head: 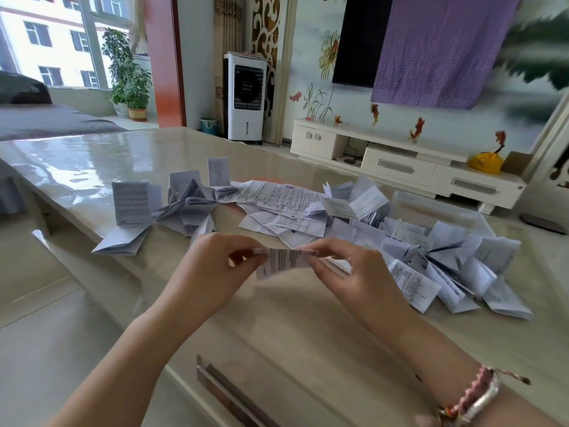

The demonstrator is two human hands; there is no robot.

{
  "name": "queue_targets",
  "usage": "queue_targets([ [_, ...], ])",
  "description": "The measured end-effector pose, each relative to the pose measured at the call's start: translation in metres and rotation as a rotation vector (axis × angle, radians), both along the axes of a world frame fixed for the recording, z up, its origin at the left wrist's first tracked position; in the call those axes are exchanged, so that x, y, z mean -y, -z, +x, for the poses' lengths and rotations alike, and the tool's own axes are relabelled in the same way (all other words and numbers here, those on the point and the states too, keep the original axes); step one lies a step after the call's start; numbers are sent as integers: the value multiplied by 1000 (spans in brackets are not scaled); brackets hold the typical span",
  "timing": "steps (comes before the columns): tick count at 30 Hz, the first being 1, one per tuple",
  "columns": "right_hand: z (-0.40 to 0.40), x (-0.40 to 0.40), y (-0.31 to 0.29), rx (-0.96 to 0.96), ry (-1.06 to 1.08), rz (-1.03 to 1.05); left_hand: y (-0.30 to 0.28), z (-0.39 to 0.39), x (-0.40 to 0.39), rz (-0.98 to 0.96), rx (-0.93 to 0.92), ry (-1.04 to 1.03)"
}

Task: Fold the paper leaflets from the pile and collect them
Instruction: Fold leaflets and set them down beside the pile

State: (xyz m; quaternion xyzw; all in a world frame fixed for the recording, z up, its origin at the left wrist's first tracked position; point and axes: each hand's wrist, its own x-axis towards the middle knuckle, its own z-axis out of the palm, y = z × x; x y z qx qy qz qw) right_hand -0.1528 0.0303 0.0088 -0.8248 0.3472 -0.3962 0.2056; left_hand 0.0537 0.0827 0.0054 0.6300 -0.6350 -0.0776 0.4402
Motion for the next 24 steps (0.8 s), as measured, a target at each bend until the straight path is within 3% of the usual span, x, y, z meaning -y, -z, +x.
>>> queue_targets([
  [4, 11, 4, -9, 143, 4, 202, -9, 14, -2, -11, -323, -19],
  [7, 22, 7, -11, 130, -12, 255, -14, 33, -4, -49, -564, -133],
  [11, 31, 9, -12, 48, -20, 259, -11, 62, -3, -77, -688, -315],
  [15, 37, 11, -7, -12, -43, 268, 0, 84, 3, 52, -633, -449],
  [20, 50, 16, 1, -48, -60, 290, 11, 76, 17, 199, -231, -518],
  [24, 68, 24, 0, -36, -42, 257, 10, 66, 19, 156, -84, -532],
])
